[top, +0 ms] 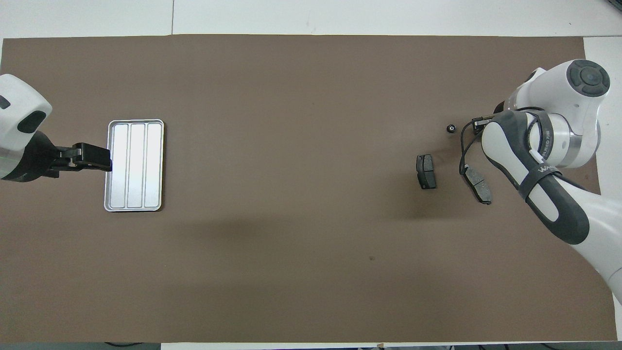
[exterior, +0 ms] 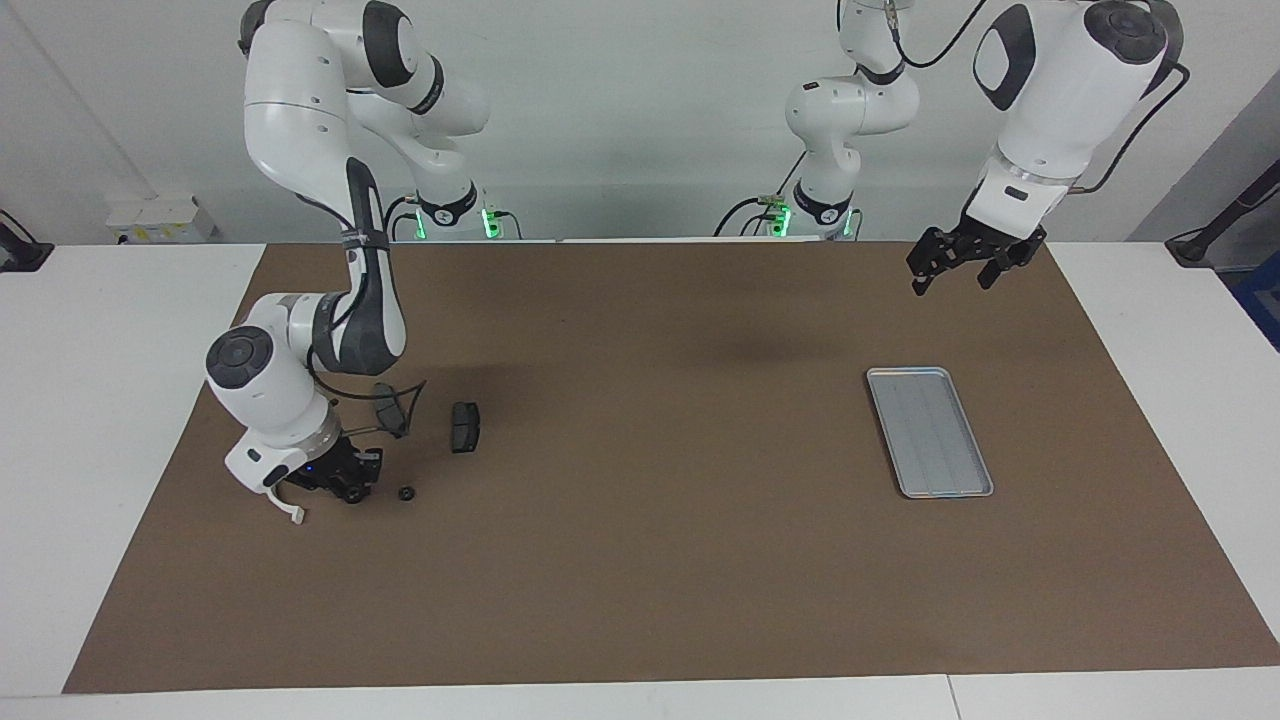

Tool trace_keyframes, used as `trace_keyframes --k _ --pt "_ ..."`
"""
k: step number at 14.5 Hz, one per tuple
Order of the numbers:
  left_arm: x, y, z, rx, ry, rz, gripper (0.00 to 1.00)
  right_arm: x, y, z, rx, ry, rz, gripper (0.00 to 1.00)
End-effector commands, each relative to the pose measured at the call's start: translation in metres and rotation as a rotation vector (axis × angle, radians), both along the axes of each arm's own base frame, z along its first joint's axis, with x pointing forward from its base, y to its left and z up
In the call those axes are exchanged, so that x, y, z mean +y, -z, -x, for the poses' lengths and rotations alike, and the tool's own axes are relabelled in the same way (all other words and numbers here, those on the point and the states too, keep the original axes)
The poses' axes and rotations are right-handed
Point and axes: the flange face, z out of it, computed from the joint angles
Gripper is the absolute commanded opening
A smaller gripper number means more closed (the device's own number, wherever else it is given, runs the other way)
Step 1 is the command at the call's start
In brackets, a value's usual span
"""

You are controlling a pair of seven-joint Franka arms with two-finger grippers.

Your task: Pick bearing gear from pile to tray

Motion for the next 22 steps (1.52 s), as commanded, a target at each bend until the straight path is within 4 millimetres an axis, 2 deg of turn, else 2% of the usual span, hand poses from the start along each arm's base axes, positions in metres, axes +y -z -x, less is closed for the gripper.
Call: trace_keyframes --k 1,3,5,8,10,13,14,15,17,21,22 --pt "0.001 -0.003 0.001 -0.010 -0.005 -0.006 1.00 0.007 -0.035 -0.003 -0.043 -0.011 0.007 0.00" --pt "0.001 -0.003 0.003 -0.005 -0.006 -0.007 1.00 0.046 -0.077 -0.010 -0.043 0.027 0.002 0.00" --pt "0.000 -0.002 0.004 -0.007 -0.007 -0.008 1.00 0.102 -0.110 -0.014 -0.010 0.087 0.001 0.00" --pt "0.001 -0.001 0.004 -0.002 -0.008 -0.008 1.00 0.200 -0.119 0.008 0.007 0.164 0.027 0.00" --pt "-0.004 -0.001 0.005 -0.004 0.001 -0.008 1.00 0.271 -0.120 0.034 0.004 0.220 0.027 0.00" --pt "-0.005 -0.001 0.005 -0.004 0.007 -0.010 1.00 0.354 -0.121 0.071 -0.005 0.274 0.022 0.01" --pt "-0.004 -0.002 0.004 -0.012 0.000 -0.009 1.00 0.370 -0.121 0.078 -0.014 0.289 0.015 0.01" --pt "-0.004 -0.001 0.004 -0.013 -0.003 -0.009 1.00 0.377 -0.120 0.081 -0.019 0.310 0.009 0.02" --pt "-0.004 0.000 0.004 -0.012 -0.003 -0.009 1.00 0.401 -0.105 0.095 -0.016 0.305 0.008 0.02" --pt "-0.010 0.011 0.002 -0.001 -0.008 -0.007 1.00 0.407 -0.057 0.096 -0.036 0.325 -0.014 0.03" --pt "-0.013 0.015 0.000 0.002 -0.005 -0.007 1.00 0.416 -0.049 0.099 -0.039 0.319 -0.018 0.03"
